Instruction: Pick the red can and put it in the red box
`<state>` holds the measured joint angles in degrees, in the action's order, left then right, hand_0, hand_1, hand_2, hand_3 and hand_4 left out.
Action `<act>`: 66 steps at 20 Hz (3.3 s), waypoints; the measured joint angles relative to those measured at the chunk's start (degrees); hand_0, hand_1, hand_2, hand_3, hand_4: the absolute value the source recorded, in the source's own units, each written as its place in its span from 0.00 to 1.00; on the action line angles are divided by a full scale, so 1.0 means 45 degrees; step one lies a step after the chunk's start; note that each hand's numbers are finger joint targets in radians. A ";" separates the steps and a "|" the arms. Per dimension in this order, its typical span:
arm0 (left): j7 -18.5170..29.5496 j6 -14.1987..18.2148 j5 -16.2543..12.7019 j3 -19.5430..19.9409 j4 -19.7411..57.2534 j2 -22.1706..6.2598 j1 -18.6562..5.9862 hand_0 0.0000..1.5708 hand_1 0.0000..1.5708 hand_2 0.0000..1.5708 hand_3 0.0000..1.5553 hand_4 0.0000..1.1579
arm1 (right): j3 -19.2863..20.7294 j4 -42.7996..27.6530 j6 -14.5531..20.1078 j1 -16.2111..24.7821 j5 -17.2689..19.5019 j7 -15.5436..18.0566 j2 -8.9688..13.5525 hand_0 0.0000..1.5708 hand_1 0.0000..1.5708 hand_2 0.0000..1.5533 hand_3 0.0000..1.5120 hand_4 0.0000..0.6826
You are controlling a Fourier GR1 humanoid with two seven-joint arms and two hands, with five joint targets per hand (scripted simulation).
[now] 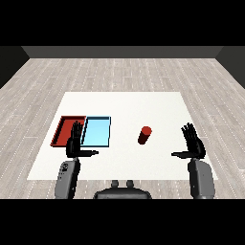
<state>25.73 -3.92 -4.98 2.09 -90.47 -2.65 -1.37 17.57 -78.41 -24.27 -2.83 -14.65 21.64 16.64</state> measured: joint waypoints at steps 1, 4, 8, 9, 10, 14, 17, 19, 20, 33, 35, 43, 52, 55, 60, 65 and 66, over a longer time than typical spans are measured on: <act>-0.0105 0.0042 0.0005 -0.0019 -0.0280 0.0005 0.0199 0.00 0.00 0.00 0.00 0.00 | -0.0081 0.0180 0.0119 -0.0227 0.0148 -0.0002 -0.0051 0.00 0.00 0.00 0.00 0.00; 0.0097 -0.0176 -0.0224 0.0256 -0.0021 -0.0130 0.0138 0.00 0.00 0.00 0.00 0.00 | -0.0319 0.0221 0.0310 -0.0410 0.0367 -0.0182 -0.0267 0.00 0.00 0.00 0.00 0.00; 0.0233 -0.0344 -0.0353 0.0299 -0.0175 -0.0130 0.0327 0.00 0.00 0.00 0.00 0.00 | -0.0495 0.0632 0.0663 -0.1173 0.0498 -0.0588 -0.0424 0.00 0.00 0.00 0.00 0.00; 0.0338 -0.0447 -0.0382 0.0349 -0.0166 -0.0187 0.0447 0.00 0.00 0.00 0.00 0.00 | -0.0566 0.0839 0.0762 -0.1359 0.0566 -0.0570 -0.0517 0.00 0.00 0.00 0.00 0.00; 0.0183 -0.0408 -0.0457 0.0407 -0.0209 -0.0191 0.0293 0.00 0.00 0.00 0.00 0.00 | -0.0619 0.1033 0.0687 -0.1392 0.0581 -0.0484 -0.0562 0.00 0.00 0.00 0.00 0.00; 0.0257 -0.0386 -0.0429 0.0405 -0.0239 -0.0130 0.0412 0.00 0.00 0.00 0.00 0.00 | -0.0682 0.1769 0.0664 -0.1933 0.0295 -0.0725 -0.0810 0.00 0.00 0.00 0.00 0.00; 0.0179 -0.0211 -0.0312 0.0374 -0.0153 -0.0052 0.0215 0.00 0.00 0.00 0.00 0.00 | -0.0808 0.2272 0.0796 -0.2149 0.0275 -0.0586 -0.1122 0.00 0.00 0.00 0.00 0.00; 0.0195 -0.0173 -0.0270 0.0357 -0.0104 -0.0021 0.0173 0.00 0.00 0.00 0.00 0.00 | -0.0919 0.2566 0.0787 -0.2162 0.0255 -0.0448 -0.1304 0.00 0.00 0.00 0.00 0.00; 0.0127 -0.0086 -0.0242 0.0361 -0.0046 0.0004 0.0022 0.00 0.00 0.00 0.00 0.00 | -0.1050 0.2717 0.0918 -0.2279 0.0343 -0.0413 -0.1480 0.00 0.00 0.00 0.00 0.00; 0.0118 -0.0188 -0.0281 0.0262 -0.0445 0.0061 0.0425 0.00 0.00 0.00 0.00 0.00 | -0.1582 0.4266 0.1373 -0.2908 0.0358 0.0166 -0.2292 0.00 0.00 0.00 0.00 0.00; 0.0043 -0.0407 -0.0487 0.0330 -0.0635 -0.0031 0.0570 0.00 0.00 0.00 0.00 0.00 | -0.1605 0.4531 0.1423 -0.3060 0.0300 0.0233 -0.2346 0.00 0.00 0.00 0.00 0.00; -0.0046 -0.0154 -0.0273 0.0168 -0.0554 0.0153 0.0310 0.00 0.00 0.00 0.00 0.00 | -0.1859 0.5130 0.1749 -0.3568 0.0133 0.0310 -0.2727 0.00 0.00 0.00 0.00 0.00; 0.0008 -0.0485 -0.0664 0.0465 -0.0459 -0.0086 0.0115 0.00 0.00 0.00 0.00 0.00 | -0.2065 0.5818 0.2006 -0.4035 0.0183 0.0355 -0.2773 0.00 0.00 0.00 0.00 0.00; -0.0038 -0.0300 -0.0440 0.0164 -0.0757 0.0141 0.0401 0.00 0.00 0.00 0.00 0.00 | -0.2013 0.6334 0.2198 -0.4364 0.0178 0.0386 -0.2827 0.00 0.00 0.00 0.00 0.00; -0.0055 -0.0408 -0.0549 0.0317 -0.0723 0.0045 0.0394 0.00 0.00 0.00 0.00 0.00 | -0.2080 0.6647 0.2346 -0.4479 0.0204 0.0477 -0.2876 0.00 0.00 0.00 0.00 0.00; 0.0020 -0.0535 -0.0619 0.0339 -0.0747 0.0027 0.0582 0.00 0.00 0.00 0.00 0.00 | -0.2164 0.7416 0.2700 -0.4959 0.0405 0.0844 -0.3109 0.00 0.00 0.00 0.00 0.00; -0.0039 -0.0491 -0.0599 0.0316 -0.0794 0.0051 0.0575 0.00 0.00 0.00 0.00 0.00 | -0.2123 0.7317 0.2533 -0.4905 0.0327 0.0728 -0.2929 0.00 0.00 0.00 0.00 0.00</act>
<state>25.56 -6.13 -7.67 3.51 -94.04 -2.42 1.22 8.02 -45.49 -12.87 -24.90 -13.17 24.92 3.45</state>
